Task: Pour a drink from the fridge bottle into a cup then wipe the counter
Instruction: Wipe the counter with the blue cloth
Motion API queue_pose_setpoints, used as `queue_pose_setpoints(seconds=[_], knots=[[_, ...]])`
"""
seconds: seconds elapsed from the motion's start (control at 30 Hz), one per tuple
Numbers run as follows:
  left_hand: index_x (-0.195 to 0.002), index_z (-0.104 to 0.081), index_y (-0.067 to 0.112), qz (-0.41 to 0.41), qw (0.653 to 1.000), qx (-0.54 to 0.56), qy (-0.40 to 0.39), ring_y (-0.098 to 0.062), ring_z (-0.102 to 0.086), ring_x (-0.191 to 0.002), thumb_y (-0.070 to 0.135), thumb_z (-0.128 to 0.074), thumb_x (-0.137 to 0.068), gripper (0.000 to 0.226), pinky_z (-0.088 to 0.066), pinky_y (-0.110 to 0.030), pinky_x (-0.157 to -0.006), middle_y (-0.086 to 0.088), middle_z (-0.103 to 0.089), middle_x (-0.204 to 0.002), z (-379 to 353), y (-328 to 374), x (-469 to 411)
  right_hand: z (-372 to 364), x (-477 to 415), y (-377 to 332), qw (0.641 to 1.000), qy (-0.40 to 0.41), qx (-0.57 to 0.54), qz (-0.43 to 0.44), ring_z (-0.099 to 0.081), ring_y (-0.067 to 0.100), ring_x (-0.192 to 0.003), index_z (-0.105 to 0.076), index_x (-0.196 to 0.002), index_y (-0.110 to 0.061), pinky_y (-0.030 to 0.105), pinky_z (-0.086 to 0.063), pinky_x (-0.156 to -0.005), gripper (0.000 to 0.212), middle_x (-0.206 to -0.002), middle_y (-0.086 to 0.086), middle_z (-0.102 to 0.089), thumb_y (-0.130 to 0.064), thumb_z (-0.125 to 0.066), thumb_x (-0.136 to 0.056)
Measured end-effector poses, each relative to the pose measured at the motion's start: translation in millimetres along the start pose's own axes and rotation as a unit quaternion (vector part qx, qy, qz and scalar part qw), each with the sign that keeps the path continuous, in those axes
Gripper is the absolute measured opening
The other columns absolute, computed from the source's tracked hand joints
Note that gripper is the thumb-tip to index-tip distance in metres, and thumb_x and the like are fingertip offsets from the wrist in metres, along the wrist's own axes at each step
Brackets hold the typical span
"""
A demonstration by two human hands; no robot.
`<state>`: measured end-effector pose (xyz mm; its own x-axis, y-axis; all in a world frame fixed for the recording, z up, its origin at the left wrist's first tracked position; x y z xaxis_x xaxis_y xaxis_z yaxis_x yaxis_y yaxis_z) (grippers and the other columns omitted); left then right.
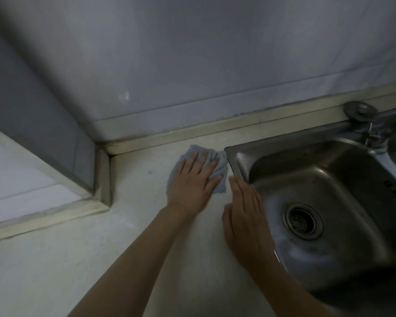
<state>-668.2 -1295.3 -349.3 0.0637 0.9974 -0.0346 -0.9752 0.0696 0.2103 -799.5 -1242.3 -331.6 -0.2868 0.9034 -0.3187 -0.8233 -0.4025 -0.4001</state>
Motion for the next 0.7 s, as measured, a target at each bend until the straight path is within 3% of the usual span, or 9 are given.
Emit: queue_pose_setpoints(seconds=[0.13, 0.23, 0.3, 0.43, 0.53, 0.63, 0.7], knots=[[-0.153, -0.009, 0.035, -0.09, 0.996, -0.009, -0.009, -0.012, 0.0, -0.151, 0.057, -0.012, -0.1, 0.057, 0.005, -0.034, -0.122, 0.005, -0.01, -0.163, -1, 9, 25, 6, 2, 8, 0.998, 0.055, -0.024, -0.034, -0.054, 0.03, -0.122, -0.038, -0.134, -0.001, 0.052, -0.048, -0.098, 0.046, -0.132, 0.021, -0.055, -0.029, -0.018, -0.103], [-0.154, -0.013, 0.036, -0.137, 0.99, -0.004, -0.034, -0.009, -0.001, -0.151, 0.055, -0.017, -0.102, 0.056, 0.002, -0.032, -0.122, 0.01, -0.007, -0.161, 3, -6, 48, 2, 2, 12, 0.998, 0.033, -0.04, -0.047, -0.054, 0.03, -0.124, -0.042, -0.135, 0.002, 0.05, -0.05, -0.097, 0.052, -0.135, 0.021, -0.054, -0.031, -0.016, -0.104], [-0.154, -0.014, 0.034, -0.102, 0.995, -0.01, -0.02, -0.012, -0.008, -0.151, 0.054, -0.018, -0.102, 0.055, 0.001, -0.03, -0.122, 0.011, -0.009, -0.16, 11, -41, 38, -3, 3, 14, 0.998, 0.01, -0.039, -0.057, -0.047, 0.027, -0.132, -0.041, -0.139, 0.002, 0.043, -0.043, -0.106, 0.049, -0.142, 0.018, -0.048, -0.023, -0.026, -0.1], [-0.155, -0.023, 0.021, 0.027, 0.999, -0.038, 0.007, -0.023, -0.021, -0.149, 0.06, -0.002, -0.096, 0.073, -0.012, -0.041, -0.121, -0.002, -0.022, -0.161, 18, -87, -7, -5, 0, 13, 0.997, 0.0, -0.061, -0.052, -0.046, 0.025, -0.133, -0.041, -0.139, -0.001, 0.037, -0.037, -0.11, 0.05, -0.142, 0.015, -0.048, -0.023, -0.03, -0.096], [-0.156, -0.02, 0.023, 0.068, 0.997, -0.008, 0.027, -0.018, -0.012, -0.15, 0.057, -0.005, -0.094, 0.072, -0.002, -0.035, -0.121, 0.0, -0.019, -0.162, 13, -73, -9, -6, 1, 15, 0.99, -0.009, -0.123, -0.065, -0.036, 0.019, -0.139, -0.034, -0.144, -0.004, 0.037, -0.036, -0.113, 0.054, -0.148, 0.011, -0.041, -0.029, -0.025, -0.097], [-0.155, -0.012, 0.028, 0.021, 1.0, 0.002, 0.004, -0.013, 0.0, -0.151, 0.058, -0.008, -0.097, 0.066, 0.015, -0.023, -0.116, 0.004, -0.008, -0.163, 7, -57, -4, -2, -1, 20, 0.986, 0.005, -0.139, -0.088, -0.037, 0.02, -0.139, -0.034, -0.144, -0.003, 0.039, -0.038, -0.112, 0.057, -0.148, 0.012, -0.039, -0.031, -0.021, -0.097], [-0.154, -0.01, 0.031, -0.007, 1.0, 0.013, -0.01, -0.012, 0.003, -0.151, 0.057, -0.012, -0.1, 0.06, 0.015, -0.025, -0.118, 0.004, -0.007, -0.164, 3, -44, 1, -1, -2, 17, 0.988, -0.001, -0.128, -0.082, -0.037, 0.02, -0.138, -0.034, -0.144, -0.003, 0.031, -0.034, -0.113, 0.056, -0.148, 0.012, -0.039, -0.031, -0.021, -0.097]])
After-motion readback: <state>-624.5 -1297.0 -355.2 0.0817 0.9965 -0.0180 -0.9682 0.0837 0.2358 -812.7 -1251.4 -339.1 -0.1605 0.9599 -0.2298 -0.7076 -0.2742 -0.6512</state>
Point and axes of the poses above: each hand's wrist, its own x-axis away from the middle knuckle, its own z-axis out of the back of the hand, y = z × x, the point moved 8 cm from there along -x, towards the middle knuckle
